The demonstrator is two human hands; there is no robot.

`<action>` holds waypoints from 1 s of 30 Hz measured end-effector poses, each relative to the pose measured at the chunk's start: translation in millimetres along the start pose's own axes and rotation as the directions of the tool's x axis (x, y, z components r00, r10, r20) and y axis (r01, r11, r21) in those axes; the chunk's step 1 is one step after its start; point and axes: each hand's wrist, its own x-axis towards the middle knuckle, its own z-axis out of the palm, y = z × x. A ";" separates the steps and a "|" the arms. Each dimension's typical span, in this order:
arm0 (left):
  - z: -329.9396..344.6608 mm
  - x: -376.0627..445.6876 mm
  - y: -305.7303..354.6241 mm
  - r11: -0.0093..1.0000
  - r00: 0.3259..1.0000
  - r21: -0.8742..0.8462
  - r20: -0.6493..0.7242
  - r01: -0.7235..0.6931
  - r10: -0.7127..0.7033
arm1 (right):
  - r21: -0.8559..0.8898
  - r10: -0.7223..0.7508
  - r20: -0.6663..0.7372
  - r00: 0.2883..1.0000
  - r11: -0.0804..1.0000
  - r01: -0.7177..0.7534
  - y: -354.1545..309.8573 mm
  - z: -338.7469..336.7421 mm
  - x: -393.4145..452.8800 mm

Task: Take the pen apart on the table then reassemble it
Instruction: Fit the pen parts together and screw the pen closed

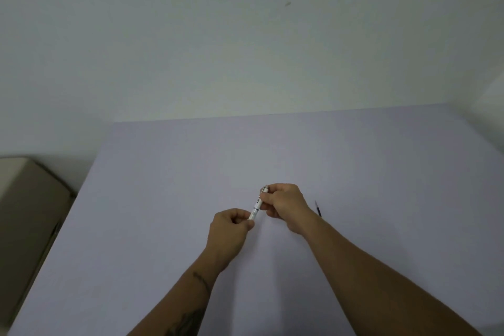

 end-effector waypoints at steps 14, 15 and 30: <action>16.5 7.2 7.9 0.981 0.994 0.174 -0.049 -0.084 0.094 | -0.098 0.017 -0.028 0.999 0.995 -0.020 14.5 -1.3 -6.2; 20.2 7.0 6.6 0.979 0.994 0.181 -0.041 -0.092 0.101 | -0.135 0.004 -0.032 0.999 0.991 -0.008 14.8 -1.9 -5.8; 46.8 33.6 -35.2 0.404 0.980 0.902 0.193 -0.156 -0.052 | -0.708 -0.074 -0.214 0.974 0.699 -0.102 40.4 -55.6 27.5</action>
